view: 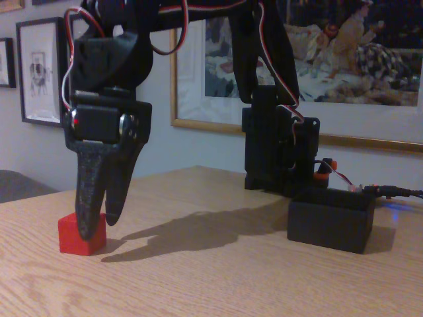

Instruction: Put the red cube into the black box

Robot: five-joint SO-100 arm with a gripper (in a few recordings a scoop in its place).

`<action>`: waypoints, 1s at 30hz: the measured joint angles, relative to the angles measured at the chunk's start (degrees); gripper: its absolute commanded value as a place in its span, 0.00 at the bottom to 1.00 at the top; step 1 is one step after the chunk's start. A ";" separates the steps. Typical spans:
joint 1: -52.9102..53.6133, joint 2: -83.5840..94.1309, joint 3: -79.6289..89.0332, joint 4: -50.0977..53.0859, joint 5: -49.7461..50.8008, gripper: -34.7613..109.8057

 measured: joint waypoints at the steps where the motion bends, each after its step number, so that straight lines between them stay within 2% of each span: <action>1: -0.09 -0.35 -0.70 0.09 0.00 0.41; 15: -2.20 -4.39 -5.19 0.88 1.76 0.42; 30: -2.90 -4.48 -5.45 1.32 1.58 0.34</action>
